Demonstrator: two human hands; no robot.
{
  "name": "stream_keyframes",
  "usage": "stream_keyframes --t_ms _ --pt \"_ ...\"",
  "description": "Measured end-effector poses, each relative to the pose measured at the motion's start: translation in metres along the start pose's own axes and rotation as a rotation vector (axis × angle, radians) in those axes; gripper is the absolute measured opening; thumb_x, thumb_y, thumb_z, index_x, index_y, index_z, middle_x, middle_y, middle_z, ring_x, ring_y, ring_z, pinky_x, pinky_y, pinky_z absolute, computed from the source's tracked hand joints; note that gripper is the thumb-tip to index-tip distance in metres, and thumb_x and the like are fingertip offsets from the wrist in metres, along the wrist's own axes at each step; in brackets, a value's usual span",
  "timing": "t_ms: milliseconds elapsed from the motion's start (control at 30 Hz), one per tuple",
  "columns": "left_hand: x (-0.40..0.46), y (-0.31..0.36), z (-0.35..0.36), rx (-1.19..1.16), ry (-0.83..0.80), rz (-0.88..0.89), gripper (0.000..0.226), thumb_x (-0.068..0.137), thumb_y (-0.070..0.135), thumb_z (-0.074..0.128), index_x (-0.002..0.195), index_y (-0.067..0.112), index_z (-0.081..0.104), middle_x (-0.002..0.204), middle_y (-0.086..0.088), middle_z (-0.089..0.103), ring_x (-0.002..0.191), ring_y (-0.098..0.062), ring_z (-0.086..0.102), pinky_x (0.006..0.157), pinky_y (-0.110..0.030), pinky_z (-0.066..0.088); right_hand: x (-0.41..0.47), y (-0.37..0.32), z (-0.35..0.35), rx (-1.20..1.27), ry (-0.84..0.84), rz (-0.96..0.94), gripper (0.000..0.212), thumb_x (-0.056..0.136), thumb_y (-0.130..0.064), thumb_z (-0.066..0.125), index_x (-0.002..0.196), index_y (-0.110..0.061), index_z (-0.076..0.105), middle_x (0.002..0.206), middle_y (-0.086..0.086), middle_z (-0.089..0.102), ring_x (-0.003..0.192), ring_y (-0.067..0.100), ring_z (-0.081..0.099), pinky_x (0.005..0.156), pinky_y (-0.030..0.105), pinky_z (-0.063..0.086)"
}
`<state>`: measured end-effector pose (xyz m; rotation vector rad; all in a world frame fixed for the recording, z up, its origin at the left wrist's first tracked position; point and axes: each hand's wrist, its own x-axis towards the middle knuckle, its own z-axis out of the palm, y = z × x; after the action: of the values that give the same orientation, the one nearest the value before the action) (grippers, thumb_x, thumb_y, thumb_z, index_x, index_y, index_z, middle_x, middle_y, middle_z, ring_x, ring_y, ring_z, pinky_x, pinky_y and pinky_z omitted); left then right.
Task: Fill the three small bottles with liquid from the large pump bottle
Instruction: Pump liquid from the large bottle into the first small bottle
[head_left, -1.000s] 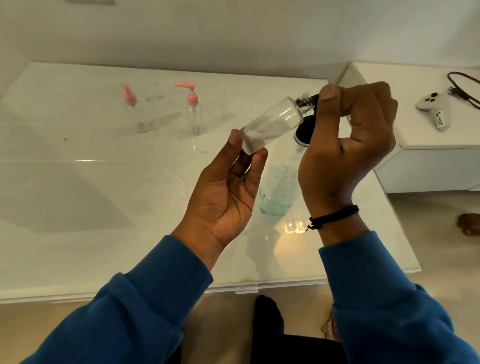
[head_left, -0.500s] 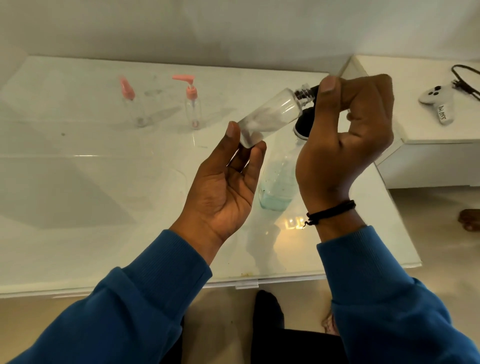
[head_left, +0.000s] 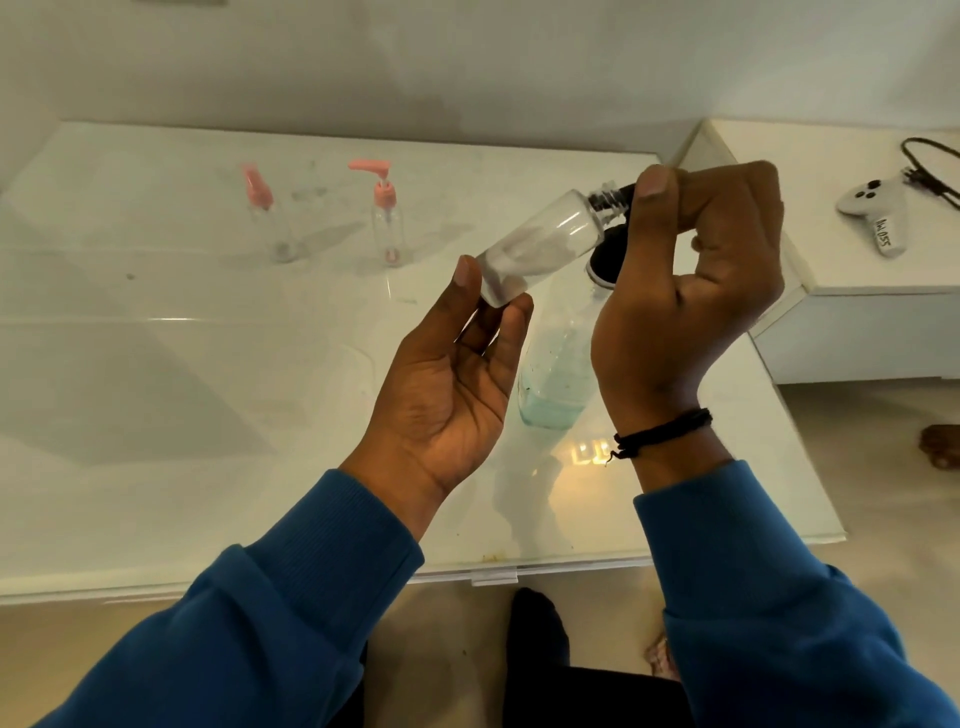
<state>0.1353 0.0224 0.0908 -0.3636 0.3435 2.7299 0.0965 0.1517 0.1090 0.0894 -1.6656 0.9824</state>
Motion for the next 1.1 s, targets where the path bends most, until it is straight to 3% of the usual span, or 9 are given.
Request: stream_keyframes --t_ms 100,267,433,500,633,800,933,1100 --pt "0.0009 0.0003 0.0004 0.004 0.0 0.003 0.051 0.07 0.021 0.076 0.118 0.004 0.069 0.112 -0.014 0.071 0.088 -0.021 0.072 0.062 -0.024 0.06 0.0036 0.0006 0.0007 -0.008 0.01 -0.017 0.03 0.095 -0.007 0.062 0.066 -0.002 0.06 0.067 0.012 0.054 0.068 0.031 0.047 0.065 0.04 0.039" --pt "0.0018 0.0005 -0.0027 -0.003 0.008 0.006 0.065 0.066 0.019 0.079 0.128 0.005 0.065 0.117 -0.014 0.069 0.093 -0.021 0.071 0.064 -0.024 0.06 -0.004 0.0021 -0.0011 0.01 0.009 -0.002 0.028 0.097 -0.003 0.06 0.069 -0.003 0.062 0.071 0.006 0.054 0.074 0.015 0.046 0.064 0.05 0.043" --pt "0.0028 0.0001 -0.0008 0.0 0.002 0.01 0.06 0.068 0.02 0.077 0.125 0.004 0.066 0.111 -0.014 0.071 0.088 -0.021 0.071 0.062 -0.024 0.059 0.003 -0.0005 0.0008 -0.004 0.016 -0.016 0.029 0.096 -0.007 0.061 0.067 -0.004 0.06 0.071 0.004 0.051 0.069 0.027 0.047 0.063 0.046 0.041" --pt "0.0033 0.0003 -0.0014 -0.005 0.003 0.011 0.056 0.066 0.019 0.078 0.119 0.004 0.068 0.109 -0.014 0.071 0.088 -0.021 0.071 0.062 -0.024 0.059 -0.0001 0.0019 0.0005 0.005 0.012 -0.007 0.028 0.097 -0.005 0.061 0.069 -0.003 0.062 0.07 0.007 0.053 0.07 0.024 0.046 0.063 0.044 0.04" --pt "0.0021 0.0005 -0.0028 -0.002 0.008 0.005 0.068 0.063 0.018 0.081 0.128 0.003 0.065 0.112 -0.014 0.071 0.089 -0.021 0.072 0.063 -0.024 0.06 -0.0041 0.005 -0.001 0.015 -0.001 0.004 0.026 0.097 -0.003 0.061 0.071 -0.002 0.064 0.07 0.009 0.056 0.072 0.023 0.049 0.064 0.046 0.043" --pt "0.0026 0.0008 -0.0005 0.005 0.003 0.006 0.057 0.062 0.018 0.08 0.116 0.004 0.069 0.107 -0.014 0.072 0.086 -0.021 0.072 0.061 -0.023 0.059 0.0015 0.0014 0.0016 0.002 0.016 -0.022 0.027 0.096 -0.006 0.06 0.069 -0.002 0.063 0.069 0.005 0.053 0.07 0.024 0.047 0.065 0.039 0.04" --pt "0.0013 0.0005 -0.0017 -0.005 0.011 0.0 0.064 0.062 0.018 0.082 0.123 0.003 0.068 0.111 -0.014 0.071 0.087 -0.021 0.072 0.063 -0.024 0.06 -0.005 0.0031 0.0002 0.015 -0.005 -0.001 0.027 0.097 -0.006 0.059 0.071 -0.001 0.064 0.07 0.008 0.056 0.074 0.019 0.048 0.066 0.039 0.041" --pt "0.0028 0.0012 -0.0006 -0.001 0.007 0.001 0.054 0.065 0.019 0.08 0.116 0.004 0.069 0.106 -0.013 0.071 0.087 -0.02 0.071 0.063 -0.024 0.06 0.0041 -0.0002 0.0018 -0.011 0.016 -0.04 0.028 0.096 -0.007 0.06 0.069 -0.001 0.062 0.069 0.006 0.052 0.068 0.028 0.049 0.064 0.04 0.039"
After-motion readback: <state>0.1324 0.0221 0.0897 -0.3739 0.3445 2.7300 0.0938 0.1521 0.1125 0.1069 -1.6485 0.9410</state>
